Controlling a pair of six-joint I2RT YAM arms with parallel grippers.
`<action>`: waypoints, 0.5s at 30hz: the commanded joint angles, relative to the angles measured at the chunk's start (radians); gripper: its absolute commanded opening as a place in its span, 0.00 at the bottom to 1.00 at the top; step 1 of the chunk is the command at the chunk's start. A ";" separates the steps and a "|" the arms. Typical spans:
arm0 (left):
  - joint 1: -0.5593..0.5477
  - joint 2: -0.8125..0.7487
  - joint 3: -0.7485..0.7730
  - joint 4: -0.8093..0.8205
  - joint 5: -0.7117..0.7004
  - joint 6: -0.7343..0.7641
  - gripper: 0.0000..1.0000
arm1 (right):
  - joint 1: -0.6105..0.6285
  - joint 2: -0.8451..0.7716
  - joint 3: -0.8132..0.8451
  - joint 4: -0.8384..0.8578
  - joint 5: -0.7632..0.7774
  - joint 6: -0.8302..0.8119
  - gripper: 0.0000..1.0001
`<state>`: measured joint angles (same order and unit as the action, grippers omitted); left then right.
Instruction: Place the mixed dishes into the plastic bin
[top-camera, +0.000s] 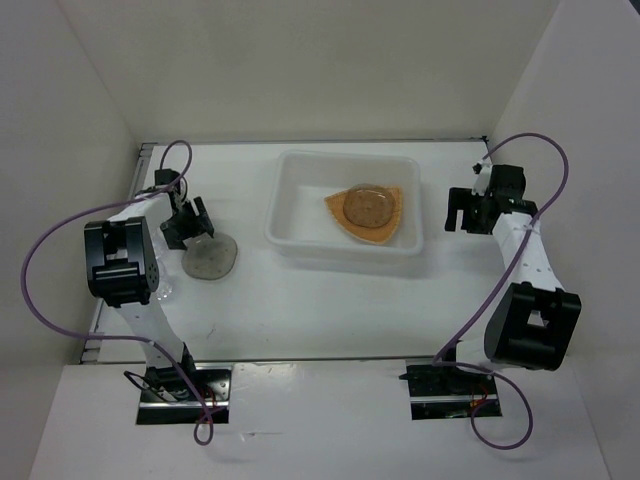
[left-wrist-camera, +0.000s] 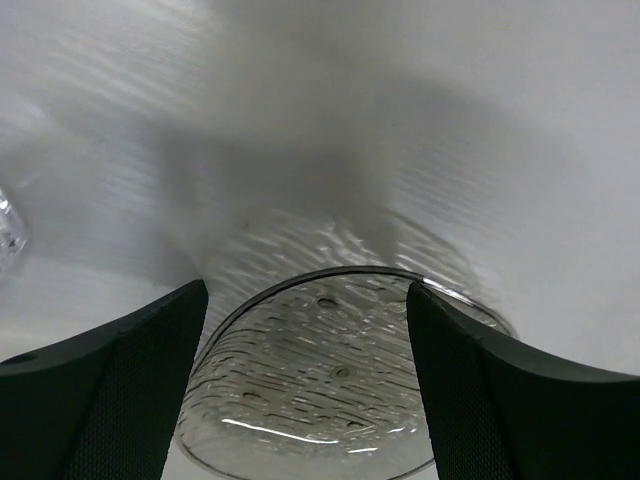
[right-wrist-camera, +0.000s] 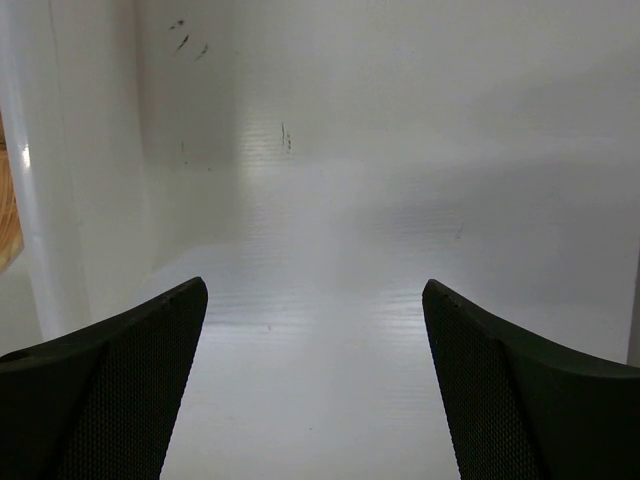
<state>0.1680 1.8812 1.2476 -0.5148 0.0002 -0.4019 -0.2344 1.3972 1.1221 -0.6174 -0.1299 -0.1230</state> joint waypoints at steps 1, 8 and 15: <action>0.005 0.027 0.023 0.030 0.093 0.044 0.87 | -0.006 -0.020 -0.022 0.045 -0.010 0.011 0.93; 0.005 0.045 0.032 0.030 0.179 0.077 0.56 | -0.006 -0.001 -0.050 0.074 -0.010 0.011 0.93; 0.005 0.045 0.021 0.030 0.199 0.066 0.03 | -0.006 0.019 -0.070 0.093 -0.019 0.011 0.93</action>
<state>0.1696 1.9133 1.2671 -0.4877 0.1883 -0.3504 -0.2356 1.4109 1.0691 -0.5865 -0.1368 -0.1226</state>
